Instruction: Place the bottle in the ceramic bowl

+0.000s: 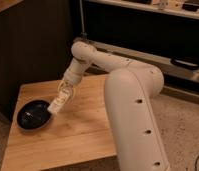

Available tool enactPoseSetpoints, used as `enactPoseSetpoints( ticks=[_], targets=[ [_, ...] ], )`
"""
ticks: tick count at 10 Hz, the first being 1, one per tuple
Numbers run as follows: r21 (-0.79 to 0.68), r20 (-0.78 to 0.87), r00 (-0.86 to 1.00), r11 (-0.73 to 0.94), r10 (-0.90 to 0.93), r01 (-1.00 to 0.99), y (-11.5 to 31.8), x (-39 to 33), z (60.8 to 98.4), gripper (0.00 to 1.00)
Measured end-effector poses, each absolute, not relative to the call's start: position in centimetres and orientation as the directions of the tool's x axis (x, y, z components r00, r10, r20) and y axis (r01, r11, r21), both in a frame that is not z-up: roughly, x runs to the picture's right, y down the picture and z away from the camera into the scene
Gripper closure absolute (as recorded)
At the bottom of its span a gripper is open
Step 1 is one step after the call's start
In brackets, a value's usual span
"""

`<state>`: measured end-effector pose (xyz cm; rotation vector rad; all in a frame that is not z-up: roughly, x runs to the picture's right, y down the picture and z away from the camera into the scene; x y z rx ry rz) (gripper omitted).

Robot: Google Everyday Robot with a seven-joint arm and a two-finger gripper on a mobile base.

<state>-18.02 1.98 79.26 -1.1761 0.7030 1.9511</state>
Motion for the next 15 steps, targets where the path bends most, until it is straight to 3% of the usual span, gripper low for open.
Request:
enactPoseSetpoints(
  ticks=[3, 15],
  targets=[
    [0.153, -0.883, -0.386, -0.616, 0.265, -0.773, 1.7, -17.3, 80.2, 1.00],
    [0.029, -0.894, -0.281, -0.581, 0.348, -0.814, 0.4, -21.1, 80.7, 1.00]
  ],
)
